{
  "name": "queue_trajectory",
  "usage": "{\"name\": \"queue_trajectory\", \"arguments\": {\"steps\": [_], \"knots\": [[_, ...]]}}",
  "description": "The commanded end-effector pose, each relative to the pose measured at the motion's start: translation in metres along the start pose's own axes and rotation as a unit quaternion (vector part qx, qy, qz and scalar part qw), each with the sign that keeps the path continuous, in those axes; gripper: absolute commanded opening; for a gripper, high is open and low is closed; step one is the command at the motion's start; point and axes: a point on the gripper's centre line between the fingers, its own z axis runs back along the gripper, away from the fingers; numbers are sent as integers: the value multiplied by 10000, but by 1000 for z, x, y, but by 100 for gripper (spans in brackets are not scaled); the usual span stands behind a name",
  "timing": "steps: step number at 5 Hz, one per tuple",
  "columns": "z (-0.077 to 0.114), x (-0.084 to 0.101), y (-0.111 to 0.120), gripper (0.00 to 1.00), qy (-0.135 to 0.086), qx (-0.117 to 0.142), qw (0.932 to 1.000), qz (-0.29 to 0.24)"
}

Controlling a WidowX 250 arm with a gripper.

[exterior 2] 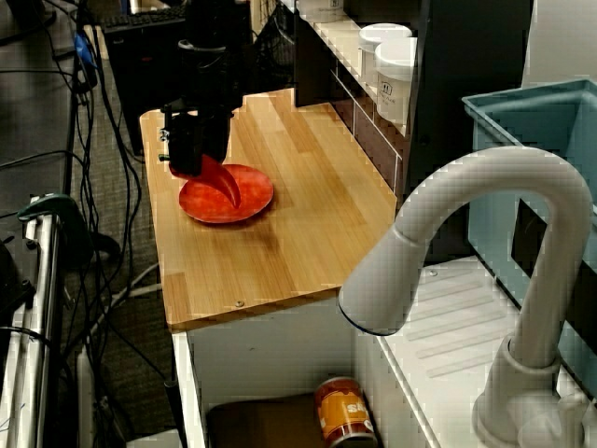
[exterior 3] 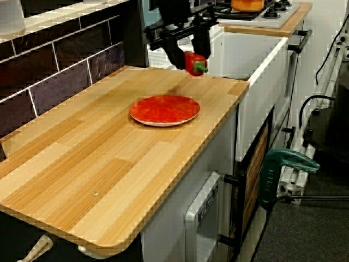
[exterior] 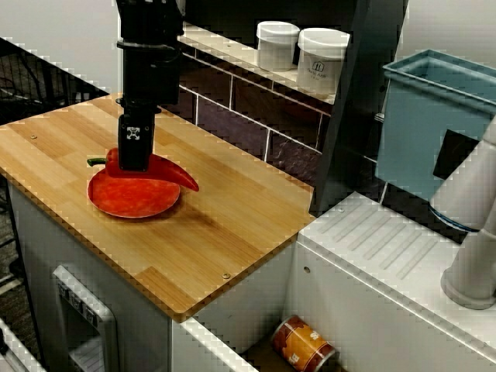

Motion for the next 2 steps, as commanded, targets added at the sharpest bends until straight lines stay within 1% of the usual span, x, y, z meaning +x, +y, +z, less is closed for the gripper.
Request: {"name": "queue_trajectory", "arguments": {"steps": [1, 2], "knots": [[-25, -9, -32, 0, 72, 417, 9990, -157], [-40, -4, -35, 0, 194, 476, 9985, -160]]}}
